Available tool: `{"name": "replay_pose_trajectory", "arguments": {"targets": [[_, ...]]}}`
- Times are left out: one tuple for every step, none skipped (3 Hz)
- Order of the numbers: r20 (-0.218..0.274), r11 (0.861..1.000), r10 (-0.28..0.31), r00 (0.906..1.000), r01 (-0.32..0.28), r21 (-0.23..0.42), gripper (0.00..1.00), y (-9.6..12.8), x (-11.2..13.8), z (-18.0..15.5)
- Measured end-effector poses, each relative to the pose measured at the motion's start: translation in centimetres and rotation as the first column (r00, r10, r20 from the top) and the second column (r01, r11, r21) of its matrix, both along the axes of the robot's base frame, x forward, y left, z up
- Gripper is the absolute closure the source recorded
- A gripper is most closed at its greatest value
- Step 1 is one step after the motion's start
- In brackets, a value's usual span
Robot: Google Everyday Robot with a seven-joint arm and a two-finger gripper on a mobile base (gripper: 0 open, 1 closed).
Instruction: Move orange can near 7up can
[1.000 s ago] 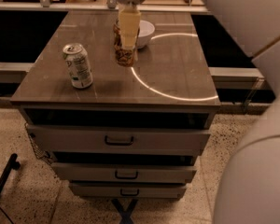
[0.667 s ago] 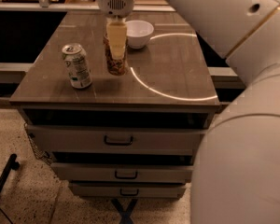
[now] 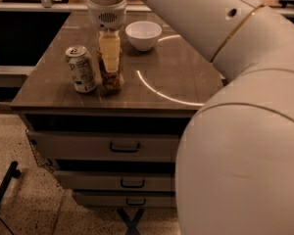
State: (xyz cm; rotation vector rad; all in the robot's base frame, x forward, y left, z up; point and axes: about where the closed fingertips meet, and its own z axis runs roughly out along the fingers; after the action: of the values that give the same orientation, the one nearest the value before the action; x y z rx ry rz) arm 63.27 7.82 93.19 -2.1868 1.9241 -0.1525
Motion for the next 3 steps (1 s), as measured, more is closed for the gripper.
{"name": "replay_pose_trajectory", "arguments": {"targets": [[-0.030, 1.000, 0.020, 0.9994, -0.020, 0.000, 0.58, 1.42, 0.01, -0.93], [-0.017, 1.000, 0.022, 0.9996, -0.022, 0.013, 0.36, 1.89, 0.41, -1.01], [-0.006, 0.999, 0.025, 0.9997, -0.025, 0.025, 0.12, 2.31, 0.77, -1.10]]}}
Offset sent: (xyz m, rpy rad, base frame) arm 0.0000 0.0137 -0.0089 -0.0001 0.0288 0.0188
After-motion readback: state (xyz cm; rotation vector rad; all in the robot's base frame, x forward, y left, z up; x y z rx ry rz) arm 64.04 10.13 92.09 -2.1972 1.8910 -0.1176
